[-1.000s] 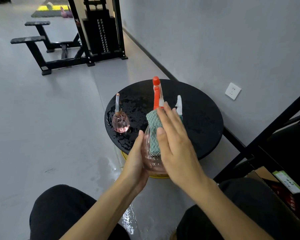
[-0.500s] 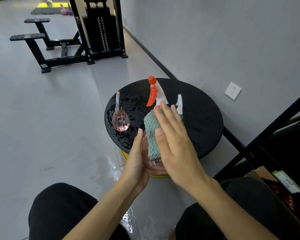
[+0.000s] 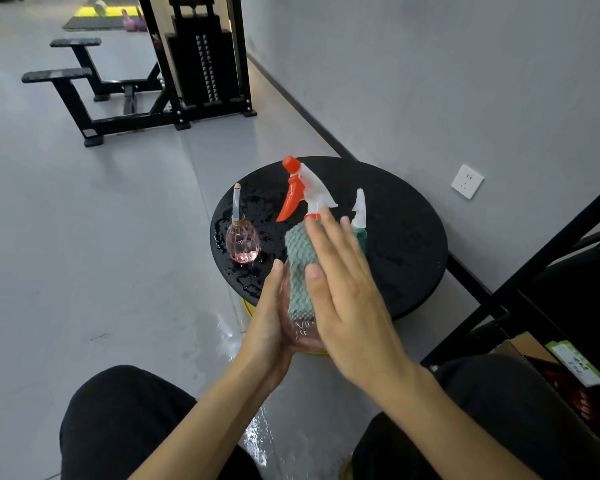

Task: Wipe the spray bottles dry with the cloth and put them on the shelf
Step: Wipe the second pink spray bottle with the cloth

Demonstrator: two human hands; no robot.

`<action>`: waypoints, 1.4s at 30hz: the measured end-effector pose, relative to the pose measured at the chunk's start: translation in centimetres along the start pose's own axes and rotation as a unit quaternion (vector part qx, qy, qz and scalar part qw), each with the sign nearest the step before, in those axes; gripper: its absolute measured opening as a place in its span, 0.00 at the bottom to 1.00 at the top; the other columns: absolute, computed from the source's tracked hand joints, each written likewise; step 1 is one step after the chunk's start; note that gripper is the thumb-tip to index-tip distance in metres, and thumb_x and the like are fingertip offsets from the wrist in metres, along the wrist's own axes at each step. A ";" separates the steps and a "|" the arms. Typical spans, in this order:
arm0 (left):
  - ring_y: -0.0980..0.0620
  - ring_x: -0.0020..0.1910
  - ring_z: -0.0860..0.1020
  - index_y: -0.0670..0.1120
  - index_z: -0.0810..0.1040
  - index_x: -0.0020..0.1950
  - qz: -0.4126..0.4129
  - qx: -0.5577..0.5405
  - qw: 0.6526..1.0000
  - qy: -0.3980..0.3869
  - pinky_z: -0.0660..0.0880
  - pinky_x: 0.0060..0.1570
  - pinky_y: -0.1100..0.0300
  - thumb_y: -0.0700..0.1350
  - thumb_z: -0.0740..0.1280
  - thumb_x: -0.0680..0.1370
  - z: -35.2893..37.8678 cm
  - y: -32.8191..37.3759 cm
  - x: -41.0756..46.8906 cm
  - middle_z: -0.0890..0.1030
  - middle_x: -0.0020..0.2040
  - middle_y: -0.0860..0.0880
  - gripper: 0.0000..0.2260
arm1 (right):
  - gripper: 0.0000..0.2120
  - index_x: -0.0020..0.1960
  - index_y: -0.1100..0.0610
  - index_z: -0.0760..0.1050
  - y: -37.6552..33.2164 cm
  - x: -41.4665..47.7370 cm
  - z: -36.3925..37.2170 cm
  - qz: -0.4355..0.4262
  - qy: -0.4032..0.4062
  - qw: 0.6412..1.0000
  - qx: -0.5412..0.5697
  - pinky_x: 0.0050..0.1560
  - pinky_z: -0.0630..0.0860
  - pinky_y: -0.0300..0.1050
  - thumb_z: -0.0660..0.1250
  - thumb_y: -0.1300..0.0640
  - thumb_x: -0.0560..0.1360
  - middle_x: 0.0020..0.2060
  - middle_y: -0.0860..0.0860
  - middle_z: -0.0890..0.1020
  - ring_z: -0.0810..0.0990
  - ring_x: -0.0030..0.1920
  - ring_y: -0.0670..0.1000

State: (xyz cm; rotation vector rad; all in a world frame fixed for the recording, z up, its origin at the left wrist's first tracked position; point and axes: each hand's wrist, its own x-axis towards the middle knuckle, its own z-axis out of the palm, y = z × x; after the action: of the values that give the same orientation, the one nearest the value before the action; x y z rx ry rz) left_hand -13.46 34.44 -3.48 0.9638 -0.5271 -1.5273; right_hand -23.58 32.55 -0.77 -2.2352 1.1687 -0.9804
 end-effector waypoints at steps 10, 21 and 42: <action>0.51 0.53 0.83 0.46 0.79 0.60 0.013 -0.042 0.999 0.017 0.80 0.46 0.61 0.55 0.51 0.83 -0.5 0.4 0.1 0.85 0.54 0.46 0.21 | 0.27 0.79 0.49 0.45 -0.5 -2.9 0.7 -0.039 -0.026 0.997 -0.057 0.76 0.54 0.54 0.46 0.49 0.82 0.78 0.42 0.46 0.41 0.78 0.45; 0.51 0.43 0.85 0.51 0.83 0.54 -0.015 -0.051 0.999 0.011 0.80 0.32 0.58 0.59 0.52 0.81 0.0 0.4 0.4 0.86 0.48 0.48 0.22 | 0.25 0.79 0.51 0.53 -0.4 -0.8 -0.4 -0.030 -0.004 0.999 -0.021 0.77 0.50 0.47 0.46 0.50 0.82 0.78 0.42 0.51 0.44 0.78 0.44; 0.50 0.50 0.84 0.44 0.78 0.61 0.013 -0.026 1.000 -0.005 0.80 0.44 0.59 0.57 0.52 0.81 0.9 1.0 0.4 0.84 0.52 0.44 0.23 | 0.27 0.79 0.48 0.49 -0.8 -3.2 0.1 -0.010 0.011 1.000 -0.022 0.75 0.42 0.35 0.50 0.48 0.81 0.78 0.41 0.47 0.42 0.78 0.45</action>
State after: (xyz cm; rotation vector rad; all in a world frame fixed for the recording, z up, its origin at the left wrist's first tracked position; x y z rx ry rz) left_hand -13.58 33.66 -2.38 0.9059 -0.5025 -1.5165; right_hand -24.36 35.63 -1.55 -2.2792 1.1919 -0.9991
